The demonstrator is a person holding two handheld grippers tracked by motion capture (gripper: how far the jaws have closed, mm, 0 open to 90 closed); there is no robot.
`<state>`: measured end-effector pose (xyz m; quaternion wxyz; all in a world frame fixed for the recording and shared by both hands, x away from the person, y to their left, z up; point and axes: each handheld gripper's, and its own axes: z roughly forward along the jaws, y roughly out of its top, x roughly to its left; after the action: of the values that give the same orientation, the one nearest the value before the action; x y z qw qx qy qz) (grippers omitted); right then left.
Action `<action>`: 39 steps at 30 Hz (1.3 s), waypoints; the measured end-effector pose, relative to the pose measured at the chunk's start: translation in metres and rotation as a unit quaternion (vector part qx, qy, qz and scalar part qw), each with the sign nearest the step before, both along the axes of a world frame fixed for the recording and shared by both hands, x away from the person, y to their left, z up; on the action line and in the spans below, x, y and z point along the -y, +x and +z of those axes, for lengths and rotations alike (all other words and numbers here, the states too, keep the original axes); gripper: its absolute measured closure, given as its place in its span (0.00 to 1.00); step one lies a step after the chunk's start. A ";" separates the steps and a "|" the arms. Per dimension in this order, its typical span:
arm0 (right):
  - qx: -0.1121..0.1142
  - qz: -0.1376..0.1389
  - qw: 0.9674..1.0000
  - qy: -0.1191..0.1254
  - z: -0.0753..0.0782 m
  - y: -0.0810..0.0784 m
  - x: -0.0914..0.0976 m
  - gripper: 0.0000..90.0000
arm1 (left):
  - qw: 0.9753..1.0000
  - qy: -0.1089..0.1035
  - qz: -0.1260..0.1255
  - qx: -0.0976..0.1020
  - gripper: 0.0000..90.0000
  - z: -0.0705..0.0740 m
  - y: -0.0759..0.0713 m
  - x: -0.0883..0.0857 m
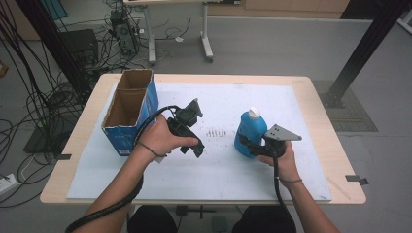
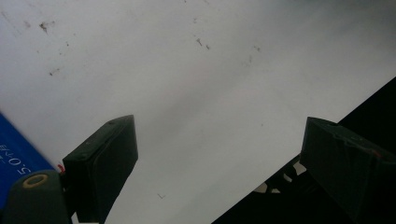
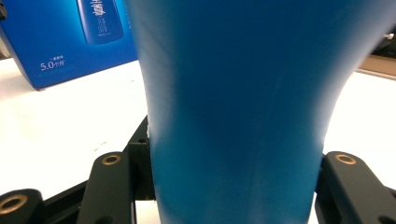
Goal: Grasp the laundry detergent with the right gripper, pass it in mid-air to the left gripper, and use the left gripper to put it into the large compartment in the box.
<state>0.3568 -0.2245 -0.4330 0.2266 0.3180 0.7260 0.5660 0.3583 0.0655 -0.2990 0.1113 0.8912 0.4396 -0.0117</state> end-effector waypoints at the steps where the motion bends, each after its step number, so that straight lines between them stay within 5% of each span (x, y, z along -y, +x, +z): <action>1: 0.001 0.000 1.000 0.000 0.000 0.000 0.000 0.49 | 1.000 0.000 0.000 -0.001 0.13 0.000 0.000 0.000; 24: -0.008 0.014 1.000 -0.005 0.004 0.000 -0.001 0.49 | 1.000 0.009 -0.021 0.009 0.12 0.014 0.005 0.002; 39: -0.005 0.061 0.998 -0.016 0.036 0.003 -0.003 0.49 | 0.998 0.015 -0.056 0.036 0.12 0.050 0.007 0.009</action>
<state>0.3602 -0.2218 -0.3967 0.1936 0.2722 0.7542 0.5654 0.3653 0.0561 -0.2493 0.1128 0.9159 0.3847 0.0206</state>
